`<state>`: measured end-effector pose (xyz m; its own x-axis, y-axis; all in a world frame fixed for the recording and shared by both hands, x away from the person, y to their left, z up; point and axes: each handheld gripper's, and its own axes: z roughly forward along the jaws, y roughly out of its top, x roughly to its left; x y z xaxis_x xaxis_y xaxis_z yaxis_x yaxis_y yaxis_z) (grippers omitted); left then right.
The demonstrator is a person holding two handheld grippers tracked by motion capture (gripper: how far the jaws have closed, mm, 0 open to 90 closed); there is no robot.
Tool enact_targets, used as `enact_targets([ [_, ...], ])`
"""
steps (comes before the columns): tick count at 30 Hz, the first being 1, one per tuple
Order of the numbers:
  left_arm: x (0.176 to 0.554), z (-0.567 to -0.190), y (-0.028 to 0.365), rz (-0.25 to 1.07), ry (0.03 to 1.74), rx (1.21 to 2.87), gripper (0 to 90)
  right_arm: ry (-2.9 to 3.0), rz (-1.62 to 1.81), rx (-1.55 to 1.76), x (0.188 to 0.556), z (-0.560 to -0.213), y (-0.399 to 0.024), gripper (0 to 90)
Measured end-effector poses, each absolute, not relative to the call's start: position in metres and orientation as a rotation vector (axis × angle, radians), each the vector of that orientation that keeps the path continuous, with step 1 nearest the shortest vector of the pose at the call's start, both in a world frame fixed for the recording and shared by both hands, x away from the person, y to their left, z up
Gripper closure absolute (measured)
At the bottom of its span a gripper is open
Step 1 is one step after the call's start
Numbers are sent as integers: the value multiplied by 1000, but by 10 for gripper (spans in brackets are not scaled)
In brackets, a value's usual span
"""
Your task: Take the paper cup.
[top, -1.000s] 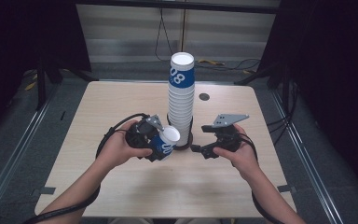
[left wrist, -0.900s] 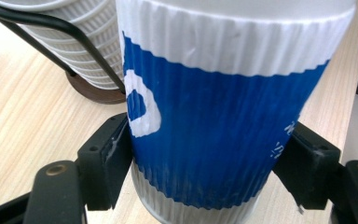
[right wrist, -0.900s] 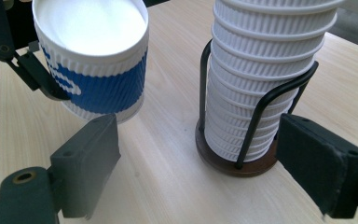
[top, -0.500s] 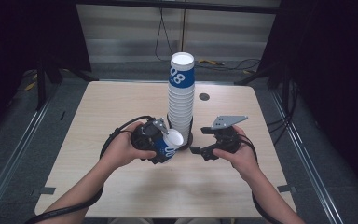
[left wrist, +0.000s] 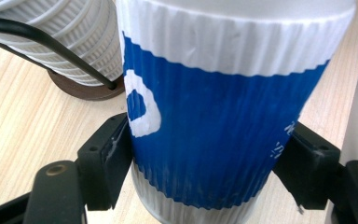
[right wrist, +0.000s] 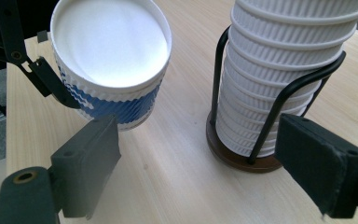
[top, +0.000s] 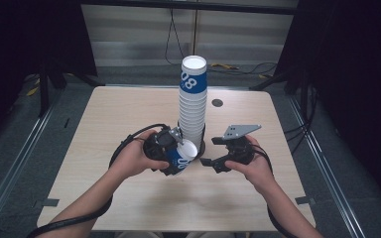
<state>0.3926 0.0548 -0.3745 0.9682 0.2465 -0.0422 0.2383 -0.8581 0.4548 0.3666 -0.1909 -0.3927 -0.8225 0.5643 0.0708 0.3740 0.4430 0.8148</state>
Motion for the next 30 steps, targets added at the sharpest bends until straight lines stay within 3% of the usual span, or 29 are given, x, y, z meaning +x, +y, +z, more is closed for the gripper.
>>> enact_targets([
  [30,397,-377,38,-18,300,2737,260,2524,1354,778,364,-399,-185,133],
])
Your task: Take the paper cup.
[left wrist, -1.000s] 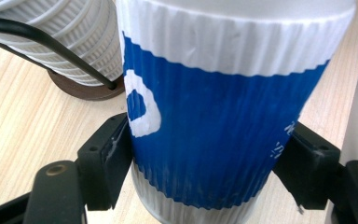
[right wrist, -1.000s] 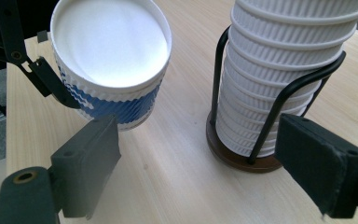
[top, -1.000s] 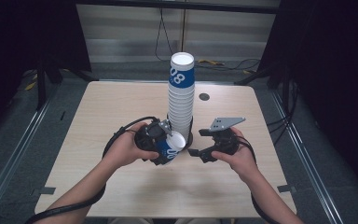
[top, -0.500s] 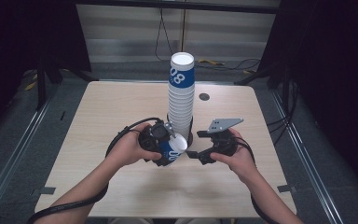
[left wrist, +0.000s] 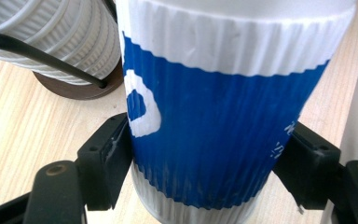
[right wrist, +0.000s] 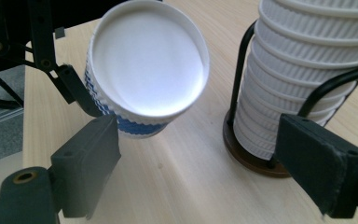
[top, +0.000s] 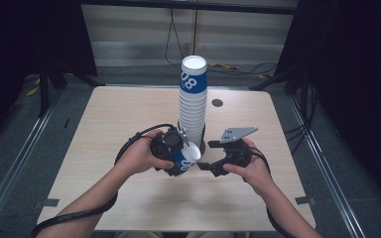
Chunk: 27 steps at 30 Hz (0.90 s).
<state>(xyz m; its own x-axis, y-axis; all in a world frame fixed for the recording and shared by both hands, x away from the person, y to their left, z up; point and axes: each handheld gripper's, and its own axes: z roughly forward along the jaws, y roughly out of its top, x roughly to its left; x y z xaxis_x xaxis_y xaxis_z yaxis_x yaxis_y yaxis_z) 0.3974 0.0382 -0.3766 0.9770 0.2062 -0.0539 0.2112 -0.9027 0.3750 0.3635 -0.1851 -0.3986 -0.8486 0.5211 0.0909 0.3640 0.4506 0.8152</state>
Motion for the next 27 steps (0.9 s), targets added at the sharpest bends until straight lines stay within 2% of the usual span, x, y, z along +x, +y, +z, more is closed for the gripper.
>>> enact_targets([
  [4,400,-375,36,0,256,2756,260,2530,1360,760,363,-398,-181,131],
  [7,398,-376,35,-17,301,2732,260,2538,1360,746,364,-398,-179,133],
  [21,398,-379,30,-12,248,2736,261,2573,1442,709,364,-400,-168,224],
  [23,398,-379,30,-13,246,2733,260,2584,1448,698,364,-400,-167,261],
  [27,397,-380,29,-6,249,2731,260,2599,1447,703,364,-400,-165,262],
])
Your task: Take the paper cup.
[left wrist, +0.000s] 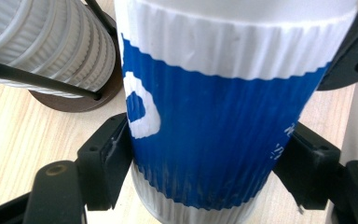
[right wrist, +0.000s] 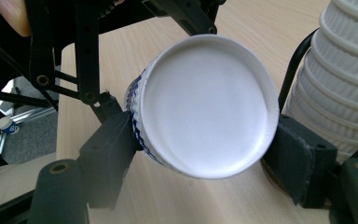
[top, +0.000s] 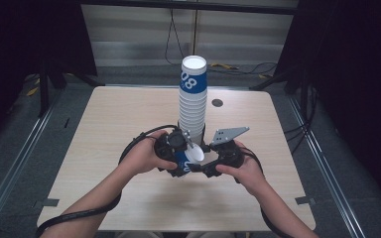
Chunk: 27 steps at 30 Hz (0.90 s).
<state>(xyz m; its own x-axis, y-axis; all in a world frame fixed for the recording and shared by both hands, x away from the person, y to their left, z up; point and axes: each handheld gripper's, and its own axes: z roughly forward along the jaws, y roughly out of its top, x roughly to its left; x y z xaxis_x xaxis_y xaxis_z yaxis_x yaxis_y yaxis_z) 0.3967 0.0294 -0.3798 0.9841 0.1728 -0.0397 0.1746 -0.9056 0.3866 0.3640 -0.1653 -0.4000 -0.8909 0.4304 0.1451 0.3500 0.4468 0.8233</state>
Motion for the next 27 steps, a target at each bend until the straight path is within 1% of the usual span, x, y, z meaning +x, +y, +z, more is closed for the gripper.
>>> enact_targets([
  [2,397,-379,30,0,231,2741,260,2602,1443,706,364,-400,-165,262],
  [7,396,-378,30,5,246,2736,260,2608,1433,696,365,-399,-164,265],
  [11,397,-377,30,21,214,2745,260,2611,1435,701,365,-398,-164,267],
  [16,395,-378,29,12,233,2736,260,2623,1417,688,365,-398,-164,268],
  [27,394,-378,26,28,182,2756,261,2662,1377,670,365,-397,-167,275],
])
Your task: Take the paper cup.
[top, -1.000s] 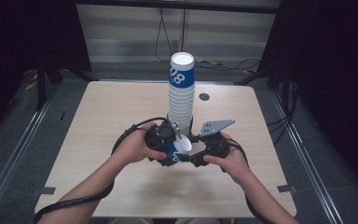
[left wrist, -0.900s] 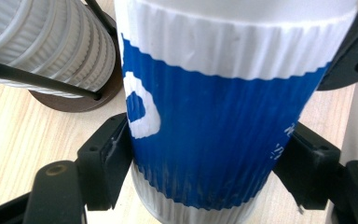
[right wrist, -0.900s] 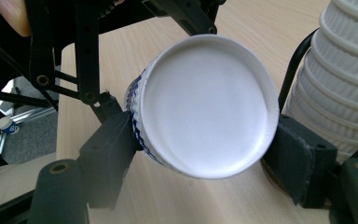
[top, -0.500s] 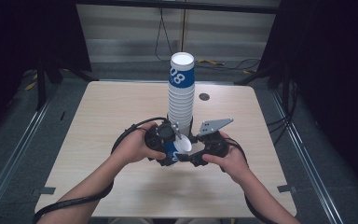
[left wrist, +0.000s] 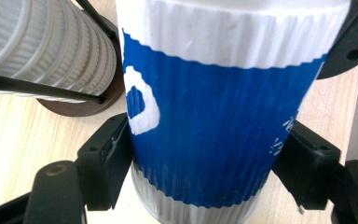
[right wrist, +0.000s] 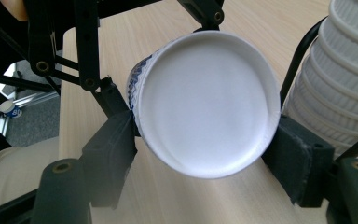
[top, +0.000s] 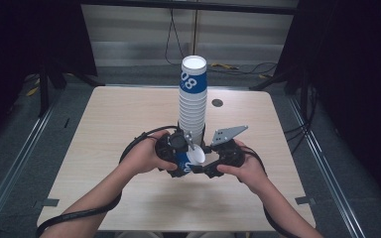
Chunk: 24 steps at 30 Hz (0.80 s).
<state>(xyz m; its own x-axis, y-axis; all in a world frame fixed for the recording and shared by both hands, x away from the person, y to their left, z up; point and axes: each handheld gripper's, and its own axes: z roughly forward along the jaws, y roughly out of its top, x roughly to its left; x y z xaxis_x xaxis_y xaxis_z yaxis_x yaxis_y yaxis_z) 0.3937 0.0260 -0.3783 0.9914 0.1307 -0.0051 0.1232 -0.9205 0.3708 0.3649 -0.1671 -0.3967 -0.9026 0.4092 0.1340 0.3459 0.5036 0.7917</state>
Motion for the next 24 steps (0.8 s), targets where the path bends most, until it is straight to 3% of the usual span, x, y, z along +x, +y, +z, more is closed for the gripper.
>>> enact_targets([
  [24,391,-378,23,47,106,2778,260,2722,1334,635,365,-397,-165,277],
])
